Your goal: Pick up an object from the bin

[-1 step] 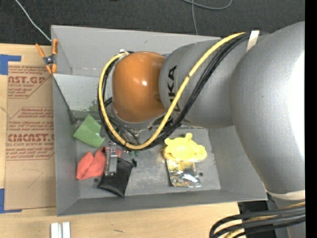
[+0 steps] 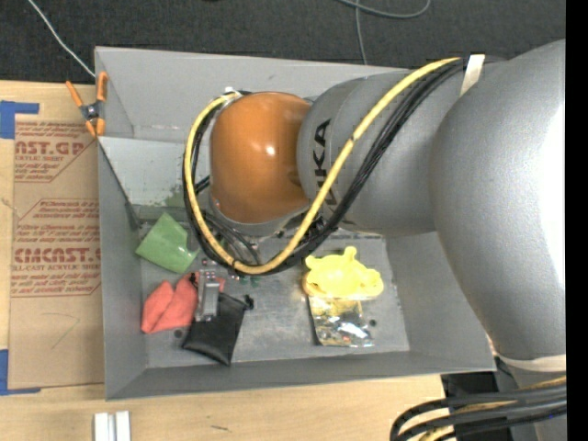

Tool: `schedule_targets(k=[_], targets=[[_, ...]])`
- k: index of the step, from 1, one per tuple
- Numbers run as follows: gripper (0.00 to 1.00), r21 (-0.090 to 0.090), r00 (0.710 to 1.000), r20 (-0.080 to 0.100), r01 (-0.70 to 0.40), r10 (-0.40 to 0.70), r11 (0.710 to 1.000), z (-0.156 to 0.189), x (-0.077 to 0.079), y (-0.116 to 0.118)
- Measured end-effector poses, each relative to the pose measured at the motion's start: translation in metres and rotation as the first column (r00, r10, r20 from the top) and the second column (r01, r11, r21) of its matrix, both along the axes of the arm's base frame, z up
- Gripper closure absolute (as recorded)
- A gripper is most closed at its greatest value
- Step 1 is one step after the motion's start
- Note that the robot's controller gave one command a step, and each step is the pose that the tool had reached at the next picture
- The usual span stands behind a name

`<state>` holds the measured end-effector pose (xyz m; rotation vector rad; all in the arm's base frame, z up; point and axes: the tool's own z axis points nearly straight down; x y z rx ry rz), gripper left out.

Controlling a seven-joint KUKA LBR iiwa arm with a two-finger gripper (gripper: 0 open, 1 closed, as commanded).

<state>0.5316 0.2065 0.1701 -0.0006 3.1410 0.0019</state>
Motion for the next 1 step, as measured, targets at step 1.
schedule_targets(k=[1], targets=[[0.00, -0.001, 0.998, -0.005, -0.062, 0.062, 0.998, -0.0973, -0.0216, -0.0556]])
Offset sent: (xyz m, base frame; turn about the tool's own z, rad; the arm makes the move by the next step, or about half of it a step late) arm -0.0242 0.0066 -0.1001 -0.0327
